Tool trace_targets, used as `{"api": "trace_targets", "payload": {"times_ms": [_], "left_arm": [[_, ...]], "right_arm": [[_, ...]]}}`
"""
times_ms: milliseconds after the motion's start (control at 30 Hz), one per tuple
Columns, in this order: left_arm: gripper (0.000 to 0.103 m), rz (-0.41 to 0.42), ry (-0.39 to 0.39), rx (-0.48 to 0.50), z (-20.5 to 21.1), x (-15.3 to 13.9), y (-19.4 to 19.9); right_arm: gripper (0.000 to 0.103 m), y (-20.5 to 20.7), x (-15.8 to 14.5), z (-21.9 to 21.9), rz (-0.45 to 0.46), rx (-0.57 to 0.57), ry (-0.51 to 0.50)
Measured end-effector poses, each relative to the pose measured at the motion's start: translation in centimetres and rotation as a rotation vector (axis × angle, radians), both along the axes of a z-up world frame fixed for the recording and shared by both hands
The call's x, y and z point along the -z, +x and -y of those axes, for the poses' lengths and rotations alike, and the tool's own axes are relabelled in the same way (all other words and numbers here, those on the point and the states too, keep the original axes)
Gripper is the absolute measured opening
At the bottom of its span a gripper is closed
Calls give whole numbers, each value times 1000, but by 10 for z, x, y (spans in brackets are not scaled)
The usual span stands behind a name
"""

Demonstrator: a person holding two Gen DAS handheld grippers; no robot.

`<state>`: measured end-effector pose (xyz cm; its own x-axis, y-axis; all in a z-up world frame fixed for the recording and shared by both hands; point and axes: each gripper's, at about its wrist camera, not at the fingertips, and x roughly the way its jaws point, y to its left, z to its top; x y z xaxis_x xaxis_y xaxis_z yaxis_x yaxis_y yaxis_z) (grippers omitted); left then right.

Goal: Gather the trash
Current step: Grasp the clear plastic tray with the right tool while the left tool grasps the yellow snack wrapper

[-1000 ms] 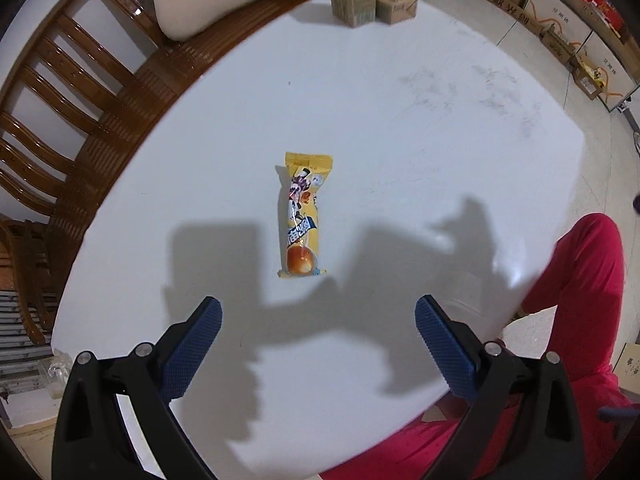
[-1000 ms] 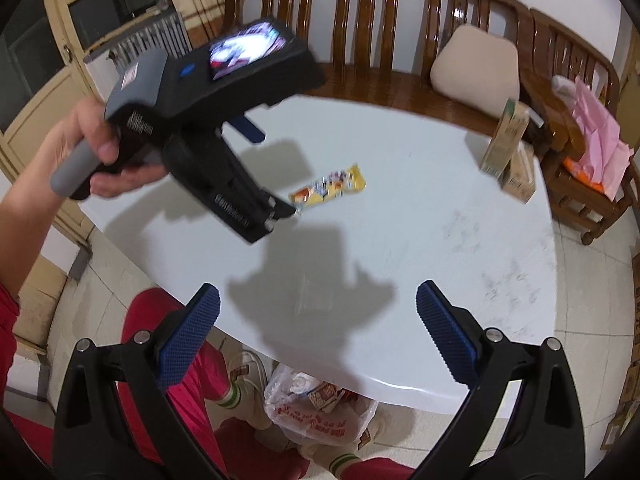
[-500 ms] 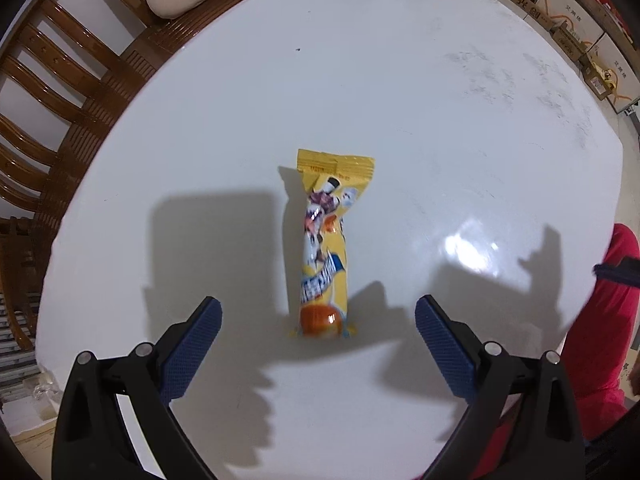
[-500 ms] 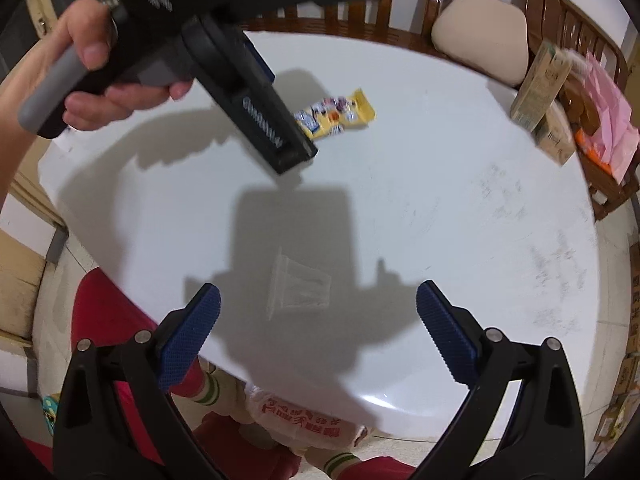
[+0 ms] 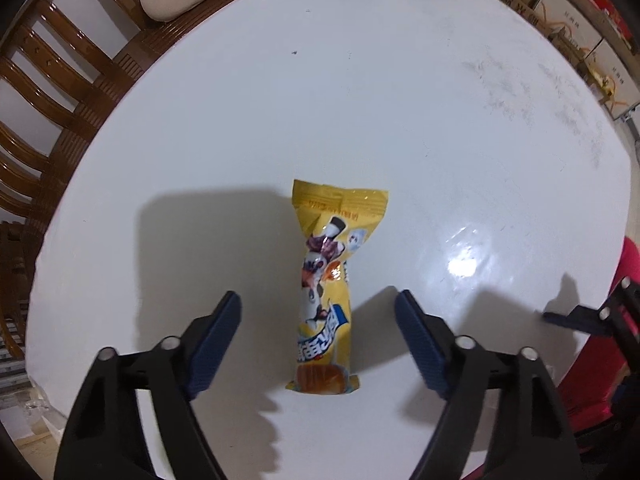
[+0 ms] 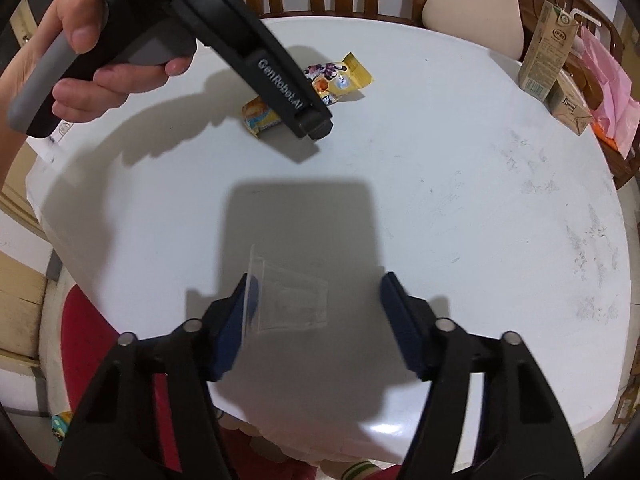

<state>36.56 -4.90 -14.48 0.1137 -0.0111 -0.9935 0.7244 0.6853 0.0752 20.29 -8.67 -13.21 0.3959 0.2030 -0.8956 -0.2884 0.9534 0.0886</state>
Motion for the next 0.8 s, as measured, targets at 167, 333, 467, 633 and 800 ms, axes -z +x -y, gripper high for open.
{"api": "trace_targets", "payload": {"times_ms": [167,333,467,633,800], "left_arm": [[38,-12,-35,-30,4,-7,-4],[16,6,-33,-66,8,-8,-14],[15,60,-37,-97,6,-14,-28],[12,77,-54,-190,-5,-21,-33],[11,94,-87,-248,-20,-32,-39]], "right_arm": [[33,0,-2,2,3,-8,29],[32,1,-5,6,5,-8,24],[32,3,-12,7,23,-5,5],[32,-4,-24,11,69,7,-29],[31,-9,-40,15,116,16,-51]]}}
